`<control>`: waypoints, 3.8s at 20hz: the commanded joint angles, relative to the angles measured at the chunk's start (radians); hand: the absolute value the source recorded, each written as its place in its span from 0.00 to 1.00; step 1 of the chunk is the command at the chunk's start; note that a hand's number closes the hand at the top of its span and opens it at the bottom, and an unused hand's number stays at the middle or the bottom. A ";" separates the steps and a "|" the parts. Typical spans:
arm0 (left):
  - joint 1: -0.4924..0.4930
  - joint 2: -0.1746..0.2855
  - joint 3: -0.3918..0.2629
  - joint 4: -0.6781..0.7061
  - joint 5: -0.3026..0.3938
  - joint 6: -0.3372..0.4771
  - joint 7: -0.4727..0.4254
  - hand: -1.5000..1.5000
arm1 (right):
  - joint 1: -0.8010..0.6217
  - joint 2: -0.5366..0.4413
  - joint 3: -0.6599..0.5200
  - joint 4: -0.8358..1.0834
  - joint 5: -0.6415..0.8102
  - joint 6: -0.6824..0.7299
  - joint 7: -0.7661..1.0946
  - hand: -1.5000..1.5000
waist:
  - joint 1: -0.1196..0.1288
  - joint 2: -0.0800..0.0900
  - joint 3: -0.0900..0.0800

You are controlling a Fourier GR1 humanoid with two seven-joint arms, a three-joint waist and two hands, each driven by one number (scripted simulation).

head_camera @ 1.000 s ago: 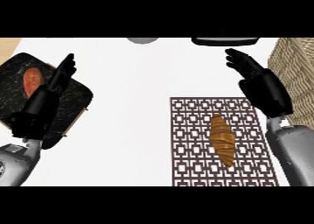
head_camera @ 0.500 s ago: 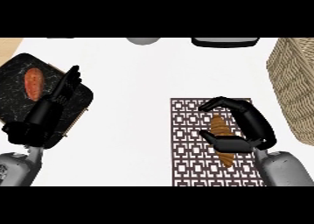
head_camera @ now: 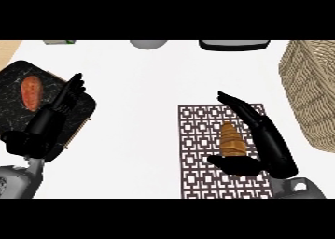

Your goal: Pick the croissant from the placemat and place it in the basket

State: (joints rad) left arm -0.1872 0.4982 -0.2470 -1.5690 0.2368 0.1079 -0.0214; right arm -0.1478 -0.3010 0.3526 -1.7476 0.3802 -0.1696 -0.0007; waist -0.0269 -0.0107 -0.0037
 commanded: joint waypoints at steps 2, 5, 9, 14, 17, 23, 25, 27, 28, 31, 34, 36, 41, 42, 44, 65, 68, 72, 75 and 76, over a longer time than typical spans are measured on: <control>-0.012 0.001 0.017 0.005 0.002 0.000 0.012 0.50 | -0.089 -0.156 -0.055 -0.152 0.191 0.063 0.317 0.00 | -0.006 -0.005 -0.003; 0.006 -0.011 0.004 -0.003 -0.002 0.000 -0.001 0.50 | -0.089 -0.315 -0.055 -0.195 0.186 0.285 0.422 0.00 | -0.007 -0.007 -0.005; 0.022 -0.008 0.011 -0.002 0.001 -0.019 -0.016 0.50 | -0.104 -0.368 -0.032 -0.321 0.042 0.541 0.610 0.00 | 0.009 -0.001 -0.002; 0.031 0.012 0.036 -0.034 0.005 -0.035 0.002 0.50 | -0.118 -0.419 -0.141 -0.433 -0.249 0.758 0.793 0.00 | 0.015 0.003 0.002; -0.036 -0.017 0.050 0.045 -0.002 -0.063 -0.004 0.50 | -0.116 -0.440 -0.257 -0.508 -0.408 0.813 0.887 0.00 | 0.008 0.007 0.003; -0.025 -0.064 0.071 0.026 -0.033 -0.088 0.022 0.50 | -0.087 -0.456 -0.379 -0.567 -0.519 0.844 0.953 0.00 | 0.020 0.009 0.003; -0.050 -0.088 0.082 0.110 -0.063 -0.107 -0.037 0.50 | -0.013 -0.420 -0.388 -0.507 -0.379 0.854 0.772 0.00 | 0.019 0.011 0.004; -0.036 -0.122 0.052 0.016 -0.106 -0.061 0.035 0.50 | -0.067 -0.370 -0.343 -0.492 -0.364 0.816 0.849 0.00 | 0.026 0.010 0.004; -0.004 -0.118 0.069 0.048 -0.112 -0.088 -0.013 0.50 | -0.069 -0.332 -0.293 -0.515 -0.337 0.802 0.883 0.00 | 0.028 0.011 0.003; -0.005 -0.113 0.093 0.086 -0.092 -0.144 -0.054 0.50 | 0.029 -0.291 -0.334 -0.455 -0.216 0.802 0.691 0.00 | 0.026 0.012 0.004; -0.006 -0.127 0.101 0.026 -0.106 -0.121 0.003 0.50 | 0.028 -0.205 -0.260 -0.410 -0.098 0.733 0.635 0.00 | 0.030 0.012 0.004; 0.021 -0.113 0.125 0.045 -0.099 -0.153 -0.050 0.50 | 0.109 -0.180 -0.222 -0.395 0.027 0.684 0.525 0.00 | 0.028 0.012 0.005; 0.055 -0.152 0.111 -0.077 -0.145 -0.125 0.059 0.50 | 0.062 -0.118 -0.174 -0.257 0.139 0.619 0.434 0.00 | 0.032 0.010 0.004; 0.011 -0.166 0.110 -0.040 -0.146 -0.123 0.058 0.50 | 0.150 -0.144 -0.194 -0.231 0.191 0.564 0.307 0.00 | 0.026 0.011 0.004; -0.022 -0.143 0.162 0.048 -0.135 -0.189 0.017 0.50 | 0.088 -0.112 -0.191 -0.182 0.212 0.557 0.320 0.00 | 0.027 0.012 0.004; 0.008 -0.264 0.231 0.044 -0.259 -0.244 0.008 0.50 | 0.116 0.004 -0.216 -0.161 0.342 0.625 0.241 0.00 | 0.026 0.011 0.004; 0.065 -0.260 0.224 -0.102 -0.245 -0.268 0.076 0.50 | 0.100 0.029 -0.195 -0.087 0.403 0.575 0.213 0.00 | 0.030 0.010 0.004; -0.022 -0.261 0.262 -0.025 -0.233 -0.286 0.096 0.50 | 0.113 0.084 -0.107 -0.017 0.504 0.508 0.208 0.00 | 0.028 0.011 0.004; -0.003 -0.260 0.287 -0.002 -0.255 -0.314 0.052 0.50 | 0.096 0.082 -0.150 -0.056 0.486 0.574 0.219 0.00 | 0.026 0.011 0.004; 0.012 -0.251 0.301 -0.022 -0.224 -0.336 0.069 0.50 | 0.062 0.081 -0.161 0.001 0.493 0.564 0.202 0.00 | 0.028 0.011 0.004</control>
State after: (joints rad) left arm -0.1654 0.2414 0.0226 -1.5972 -0.0059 -0.1914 0.0332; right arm -0.0435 -0.2354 0.1982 -1.8068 0.8447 0.3932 0.2139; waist 0.0003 -0.0003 0.0000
